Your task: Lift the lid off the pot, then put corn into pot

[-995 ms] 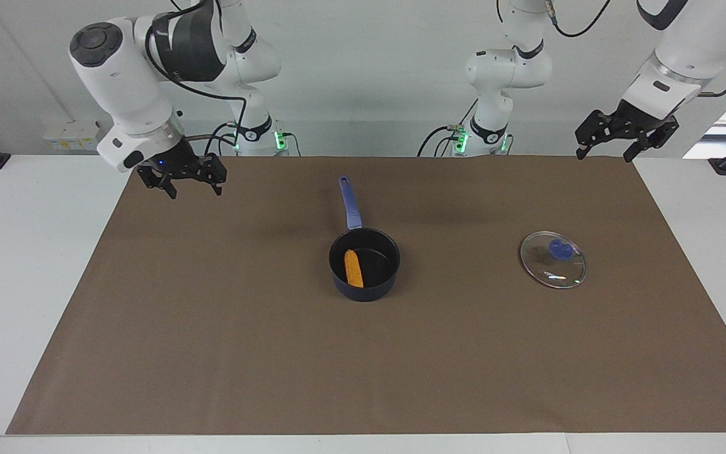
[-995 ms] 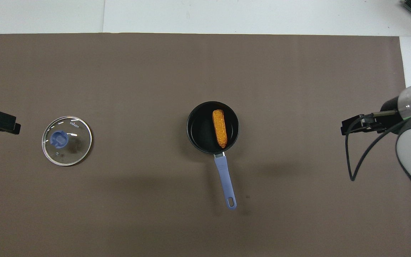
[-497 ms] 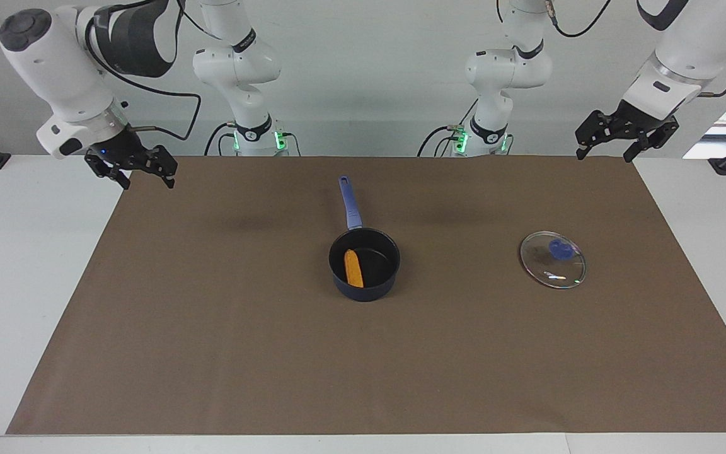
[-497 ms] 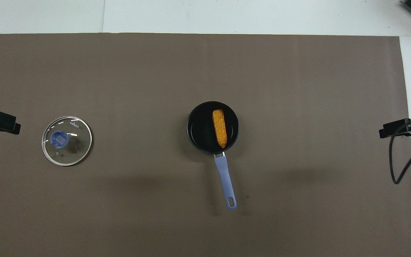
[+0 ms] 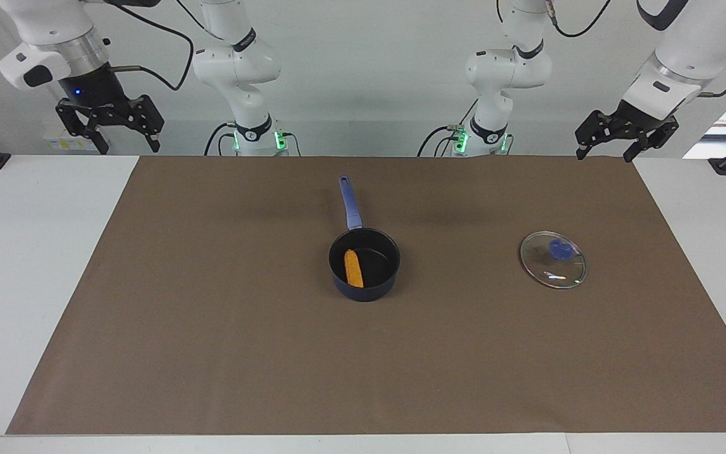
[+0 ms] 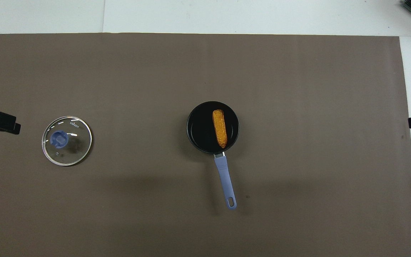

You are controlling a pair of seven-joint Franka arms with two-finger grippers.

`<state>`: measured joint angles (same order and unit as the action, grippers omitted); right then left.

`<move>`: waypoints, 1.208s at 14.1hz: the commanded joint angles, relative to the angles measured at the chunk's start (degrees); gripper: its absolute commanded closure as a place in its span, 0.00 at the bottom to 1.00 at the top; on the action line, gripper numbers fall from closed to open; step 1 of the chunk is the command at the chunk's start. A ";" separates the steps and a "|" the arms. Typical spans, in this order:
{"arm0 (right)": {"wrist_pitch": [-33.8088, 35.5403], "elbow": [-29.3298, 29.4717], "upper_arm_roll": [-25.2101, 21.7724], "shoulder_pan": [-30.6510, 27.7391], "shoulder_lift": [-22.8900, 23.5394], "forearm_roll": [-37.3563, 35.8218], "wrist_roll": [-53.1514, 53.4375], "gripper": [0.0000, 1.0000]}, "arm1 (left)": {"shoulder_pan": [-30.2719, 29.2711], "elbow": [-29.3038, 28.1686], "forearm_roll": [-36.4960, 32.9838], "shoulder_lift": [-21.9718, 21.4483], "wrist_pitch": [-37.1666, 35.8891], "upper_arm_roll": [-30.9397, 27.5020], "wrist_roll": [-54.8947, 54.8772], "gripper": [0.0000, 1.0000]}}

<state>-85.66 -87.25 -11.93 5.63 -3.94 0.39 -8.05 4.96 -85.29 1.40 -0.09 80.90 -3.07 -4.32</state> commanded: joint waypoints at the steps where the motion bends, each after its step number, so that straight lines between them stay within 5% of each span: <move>1: 0.76 -1.76 0.77 0.43 -1.33 -1.01 2.42 0.00 | -0.12 -0.14 -0.26 -0.35 0.05 -0.09 -0.25 0.00; 17: 1.81 -3.01 1.03 2.63 -3.62 -3.56 2.16 0.00 | -0.03 -0.05 -0.26 -0.35 0.05 -0.09 -0.25 0.00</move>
<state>-84.73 -88.80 -11.23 8.21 -5.93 -2.02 -6.85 4.96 -85.29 1.40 -0.09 80.90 -3.08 -4.32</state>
